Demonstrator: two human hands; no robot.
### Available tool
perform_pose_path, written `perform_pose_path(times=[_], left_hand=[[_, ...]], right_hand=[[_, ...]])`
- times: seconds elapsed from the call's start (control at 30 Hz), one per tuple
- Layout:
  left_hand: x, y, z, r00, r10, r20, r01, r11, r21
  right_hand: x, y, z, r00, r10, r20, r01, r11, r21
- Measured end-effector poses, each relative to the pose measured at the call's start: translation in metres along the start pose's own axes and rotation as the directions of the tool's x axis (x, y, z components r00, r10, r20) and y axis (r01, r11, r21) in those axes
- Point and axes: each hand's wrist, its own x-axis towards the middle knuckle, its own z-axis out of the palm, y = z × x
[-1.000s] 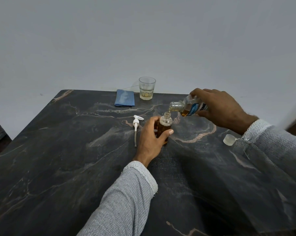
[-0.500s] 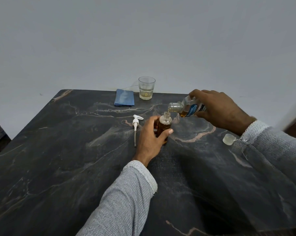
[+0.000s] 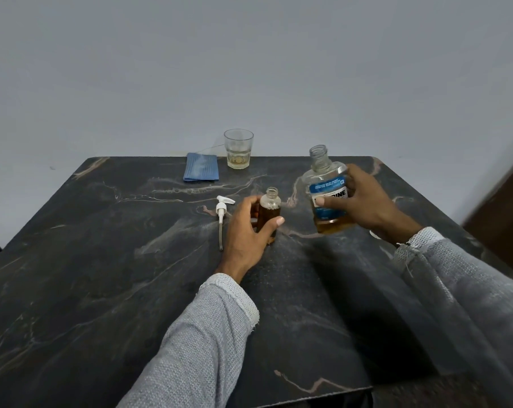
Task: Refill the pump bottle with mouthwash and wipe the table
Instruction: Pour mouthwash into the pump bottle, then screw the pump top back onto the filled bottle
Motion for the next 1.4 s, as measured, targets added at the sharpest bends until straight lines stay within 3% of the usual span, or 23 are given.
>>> perform_pose_path(times=[0.13, 0.27, 1.4], left_hand=[[0.000, 0.000, 0.001, 1.000, 0.001, -0.003, -0.001, 1.000, -0.008], [0.000, 0.001, 0.001, 1.000, 0.005, -0.007, -0.005, 1.000, -0.004], [0.000, -0.002, 0.001, 1.000, -0.016, -0.001, 0.016, 1.000, 0.008]], right_hand=[[-0.005, 0.023, -0.007, 0.998, 0.041, -0.053, -0.027, 0.968, 0.249], [-0.006, 0.039, -0.011, 0.991, 0.071, -0.114, -0.026, 0.935, 0.352], [-0.012, 0.075, 0.001, 0.992, 0.083, -0.099, -0.026, 0.879, 0.475]])
